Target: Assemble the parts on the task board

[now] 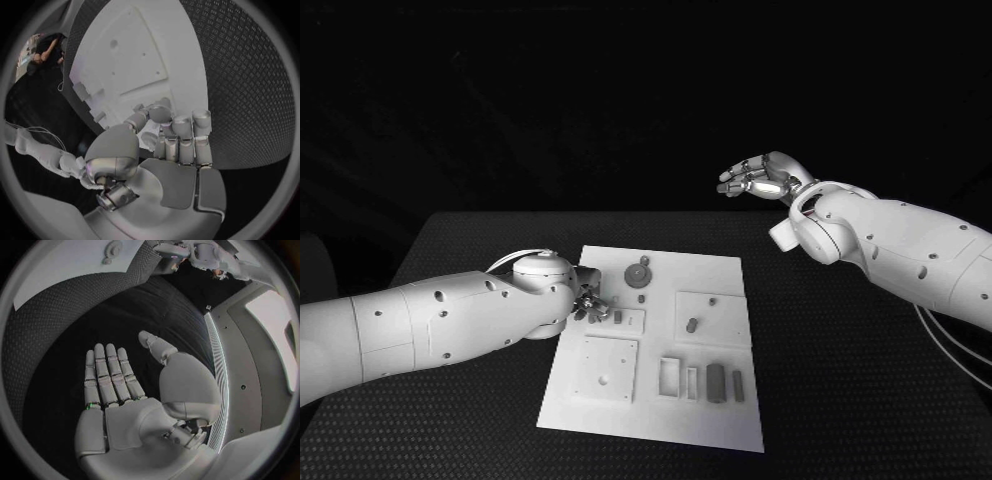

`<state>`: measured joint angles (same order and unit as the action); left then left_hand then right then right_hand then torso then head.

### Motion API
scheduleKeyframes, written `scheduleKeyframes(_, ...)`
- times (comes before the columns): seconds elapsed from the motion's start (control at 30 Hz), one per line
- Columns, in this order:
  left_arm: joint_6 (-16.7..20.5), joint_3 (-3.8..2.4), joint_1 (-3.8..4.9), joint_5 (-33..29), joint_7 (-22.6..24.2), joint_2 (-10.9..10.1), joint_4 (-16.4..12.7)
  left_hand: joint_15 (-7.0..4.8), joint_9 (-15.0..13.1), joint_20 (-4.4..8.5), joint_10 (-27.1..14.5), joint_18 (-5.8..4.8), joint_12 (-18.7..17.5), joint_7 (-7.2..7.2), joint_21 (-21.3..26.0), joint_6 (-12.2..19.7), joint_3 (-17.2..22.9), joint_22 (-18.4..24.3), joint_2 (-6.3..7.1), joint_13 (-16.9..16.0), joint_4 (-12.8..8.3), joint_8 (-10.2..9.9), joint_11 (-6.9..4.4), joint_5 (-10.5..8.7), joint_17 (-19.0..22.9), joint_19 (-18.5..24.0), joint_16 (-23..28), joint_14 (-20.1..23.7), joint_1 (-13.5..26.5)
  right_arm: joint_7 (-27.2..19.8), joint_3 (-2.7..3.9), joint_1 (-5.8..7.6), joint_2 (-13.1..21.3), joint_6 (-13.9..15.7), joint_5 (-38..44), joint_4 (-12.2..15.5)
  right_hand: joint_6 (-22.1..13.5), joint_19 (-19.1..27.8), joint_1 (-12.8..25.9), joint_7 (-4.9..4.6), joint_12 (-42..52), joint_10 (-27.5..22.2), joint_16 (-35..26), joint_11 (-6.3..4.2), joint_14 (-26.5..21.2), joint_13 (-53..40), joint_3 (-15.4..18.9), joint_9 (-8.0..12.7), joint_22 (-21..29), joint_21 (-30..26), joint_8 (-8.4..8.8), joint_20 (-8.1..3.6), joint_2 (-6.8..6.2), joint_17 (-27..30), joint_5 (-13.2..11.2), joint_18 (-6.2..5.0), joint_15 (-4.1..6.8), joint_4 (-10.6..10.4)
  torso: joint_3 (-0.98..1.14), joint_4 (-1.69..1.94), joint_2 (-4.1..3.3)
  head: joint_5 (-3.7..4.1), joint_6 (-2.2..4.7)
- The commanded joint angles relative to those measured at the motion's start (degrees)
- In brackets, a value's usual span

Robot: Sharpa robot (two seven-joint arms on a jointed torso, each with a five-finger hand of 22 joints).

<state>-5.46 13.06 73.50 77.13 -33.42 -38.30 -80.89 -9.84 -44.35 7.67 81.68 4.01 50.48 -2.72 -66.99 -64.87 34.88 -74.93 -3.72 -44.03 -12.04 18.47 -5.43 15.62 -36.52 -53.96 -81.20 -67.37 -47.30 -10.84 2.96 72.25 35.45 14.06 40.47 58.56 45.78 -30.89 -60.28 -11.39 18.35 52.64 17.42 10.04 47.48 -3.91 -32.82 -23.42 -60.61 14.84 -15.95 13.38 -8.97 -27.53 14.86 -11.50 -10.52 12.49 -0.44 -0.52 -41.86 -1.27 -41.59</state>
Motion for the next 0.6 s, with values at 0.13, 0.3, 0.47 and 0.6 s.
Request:
scheduleKeyframes(0.13, -2.21, 0.60, -0.78, -1.66, -0.71, 0.08, 0.58, -1.52, -0.16, 7.30, -0.80, 0.76, 0.14, 1.99, 0.21, -2.00, -0.53, -0.59, 3.15, 0.48, 3.69, -0.71, -0.18, -7.75, 0.29, 0.36, 0.18, -0.80, 2.08, -0.37, 0.03, -0.03, -0.03, -0.77, -0.06, -0.03, -0.43, 0.21, 0.26, -0.14, -0.37, 0.29, -0.28, -0.03, -0.50, 0.01, 0.14, 0.07, -0.07, -0.28, -0.22, 0.00, 0.12, 0.08, 0.38, 0.44, -0.05, -0.26, -0.01, -0.06, -0.01, 0.07, -0.07)
scheduleKeyframes(0.3, -1.96, 0.60, -0.78, -1.93, -0.78, 0.05, 0.67, -1.50, -0.24, 7.35, -0.84, 0.86, 0.15, 2.02, 0.30, -1.86, -1.18, -0.58, 5.11, 0.67, 6.08, -0.98, -0.16, -12.18, 0.43, 0.50, 0.20, -0.74, 3.63, -0.35, 0.03, -0.04, -0.03, -0.77, -0.06, 0.00, -0.44, 0.21, 0.27, -0.14, -0.38, 0.29, -0.28, -0.03, -0.50, 0.01, 0.14, 0.08, -0.08, -0.29, -0.22, 0.00, 0.11, 0.08, 0.38, 0.45, -0.05, -0.27, -0.01, -0.03, -0.01, 0.13, -0.11)
scheduleKeyframes(0.47, -1.88, 0.60, -0.78, -1.95, -0.76, 0.02, 0.73, -1.57, -0.33, 7.45, -0.93, 1.04, 0.16, 1.97, 0.36, -1.71, -1.75, -0.60, 7.20, 0.80, 8.03, -1.21, -0.17, -12.72, 0.51, 0.64, 0.19, -0.63, 4.85, -0.35, 0.03, -0.04, 0.00, -0.77, -0.06, 0.00, -0.45, 0.21, 0.27, -0.15, -0.40, 0.30, -0.28, -0.02, -0.50, 0.01, 0.14, 0.09, -0.09, -0.30, -0.22, 0.00, 0.11, 0.09, 0.39, 0.45, -0.05, -0.27, -0.01, 0.01, 0.02, 0.14, -0.13)
scheduleKeyframes(0.6, -1.81, 0.60, -0.78, -1.95, -0.73, 0.02, 0.79, -1.58, -0.38, 7.49, -0.95, 1.10, 0.17, 1.96, 0.35, -1.65, -1.86, -0.61, 7.73, 0.83, 8.40, -1.27, -0.17, -12.75, 0.52, 0.66, 0.18, -0.61, 4.98, -0.35, 0.03, -0.05, -0.04, -0.81, -0.06, -0.07, -0.46, 0.21, 0.26, -0.16, -0.41, 0.30, -0.28, -0.02, -0.51, 0.01, 0.14, 0.10, -0.11, -0.32, -0.22, 0.00, 0.11, 0.10, 0.40, 0.44, -0.05, -0.28, -0.02, 0.01, -0.01, 0.16, -0.18)
